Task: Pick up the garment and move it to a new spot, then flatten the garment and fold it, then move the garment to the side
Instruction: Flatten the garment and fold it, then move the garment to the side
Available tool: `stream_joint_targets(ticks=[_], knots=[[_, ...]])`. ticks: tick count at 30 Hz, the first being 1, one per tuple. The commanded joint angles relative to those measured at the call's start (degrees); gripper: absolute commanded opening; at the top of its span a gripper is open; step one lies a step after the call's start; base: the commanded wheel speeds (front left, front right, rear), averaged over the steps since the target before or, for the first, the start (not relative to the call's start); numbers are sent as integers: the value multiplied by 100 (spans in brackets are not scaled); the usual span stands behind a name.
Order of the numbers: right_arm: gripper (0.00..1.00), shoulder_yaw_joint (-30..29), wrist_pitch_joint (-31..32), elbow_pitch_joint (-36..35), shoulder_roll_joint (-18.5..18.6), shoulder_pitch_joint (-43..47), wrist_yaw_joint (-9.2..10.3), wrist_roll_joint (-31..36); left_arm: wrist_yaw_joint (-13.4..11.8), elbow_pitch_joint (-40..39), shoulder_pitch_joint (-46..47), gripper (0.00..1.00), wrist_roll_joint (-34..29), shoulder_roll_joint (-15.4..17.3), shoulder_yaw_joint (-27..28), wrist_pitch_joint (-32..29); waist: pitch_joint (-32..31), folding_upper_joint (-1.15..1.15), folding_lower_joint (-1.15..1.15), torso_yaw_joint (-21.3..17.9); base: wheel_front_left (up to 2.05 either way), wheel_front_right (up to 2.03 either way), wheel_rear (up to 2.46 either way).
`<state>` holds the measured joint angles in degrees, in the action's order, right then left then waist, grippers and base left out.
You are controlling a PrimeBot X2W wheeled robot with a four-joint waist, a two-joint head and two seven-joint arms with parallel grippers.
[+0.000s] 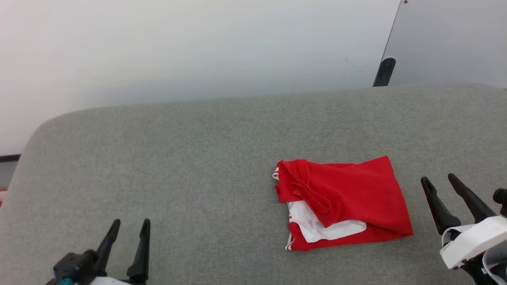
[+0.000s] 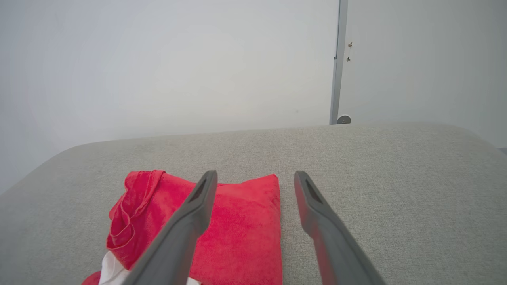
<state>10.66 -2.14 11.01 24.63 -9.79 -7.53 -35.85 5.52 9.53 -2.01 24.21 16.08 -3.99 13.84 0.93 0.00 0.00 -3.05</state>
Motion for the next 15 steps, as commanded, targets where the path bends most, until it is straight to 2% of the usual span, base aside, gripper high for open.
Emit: stream_joint_targets(ticks=[1,15], knots=[[100,-45,-41,-38,-39,78,10,10,-42,-75,-90,100,37,19,28,-8,-75,0,0,-41,0,0,0],[100,-525,12,-538,-206,635,10,290,-354,-1053,-885,100,98,104,147,-237,-126,0,0,48,0,0,0]])
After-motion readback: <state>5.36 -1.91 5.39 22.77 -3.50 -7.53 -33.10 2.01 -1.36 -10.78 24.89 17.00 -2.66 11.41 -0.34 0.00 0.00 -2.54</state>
